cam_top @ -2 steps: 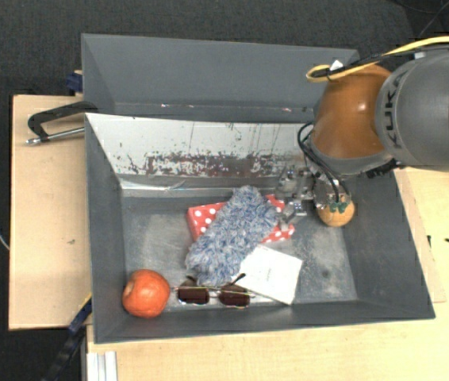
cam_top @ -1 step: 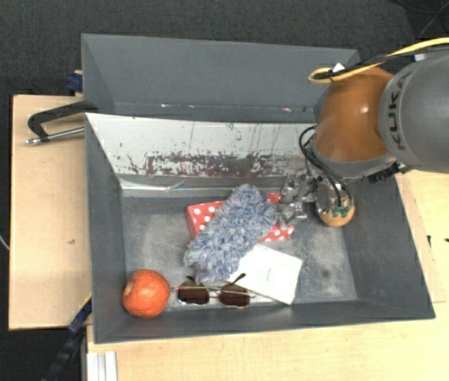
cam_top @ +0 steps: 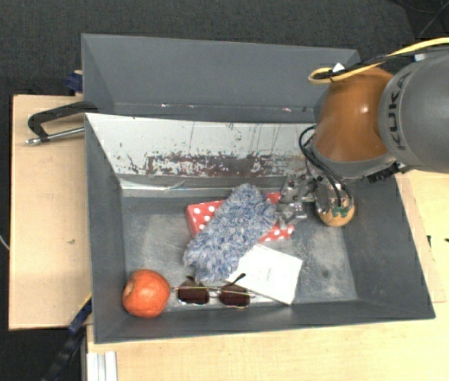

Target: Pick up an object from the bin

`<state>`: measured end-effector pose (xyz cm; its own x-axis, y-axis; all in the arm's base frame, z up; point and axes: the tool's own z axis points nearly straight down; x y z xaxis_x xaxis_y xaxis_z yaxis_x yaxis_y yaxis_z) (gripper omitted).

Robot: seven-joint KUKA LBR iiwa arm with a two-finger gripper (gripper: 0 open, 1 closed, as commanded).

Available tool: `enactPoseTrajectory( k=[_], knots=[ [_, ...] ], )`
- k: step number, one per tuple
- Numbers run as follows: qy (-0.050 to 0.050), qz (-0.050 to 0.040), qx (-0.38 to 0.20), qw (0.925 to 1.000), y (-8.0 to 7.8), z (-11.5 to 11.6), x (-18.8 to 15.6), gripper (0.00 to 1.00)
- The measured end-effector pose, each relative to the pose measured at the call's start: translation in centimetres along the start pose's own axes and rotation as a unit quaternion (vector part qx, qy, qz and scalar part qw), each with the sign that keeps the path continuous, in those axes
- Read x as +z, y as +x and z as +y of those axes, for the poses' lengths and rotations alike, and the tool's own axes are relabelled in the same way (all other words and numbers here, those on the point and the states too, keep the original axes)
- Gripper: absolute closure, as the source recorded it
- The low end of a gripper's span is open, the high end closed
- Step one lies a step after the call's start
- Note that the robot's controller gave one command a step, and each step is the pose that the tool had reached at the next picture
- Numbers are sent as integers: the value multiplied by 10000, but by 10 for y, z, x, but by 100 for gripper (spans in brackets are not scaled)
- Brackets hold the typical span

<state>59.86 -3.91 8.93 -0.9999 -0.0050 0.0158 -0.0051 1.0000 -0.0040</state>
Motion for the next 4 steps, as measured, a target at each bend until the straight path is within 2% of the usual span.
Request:
enactPoseTrajectory(
  k=[2,3,4],
  knots=[
    [-18,-149,-93,9998,18,11,-139,100],
    [-21,-99,-215,9997,8,3,-62,100],
    [-21,-99,-216,9997,8,3,-62,100]
  ],
)
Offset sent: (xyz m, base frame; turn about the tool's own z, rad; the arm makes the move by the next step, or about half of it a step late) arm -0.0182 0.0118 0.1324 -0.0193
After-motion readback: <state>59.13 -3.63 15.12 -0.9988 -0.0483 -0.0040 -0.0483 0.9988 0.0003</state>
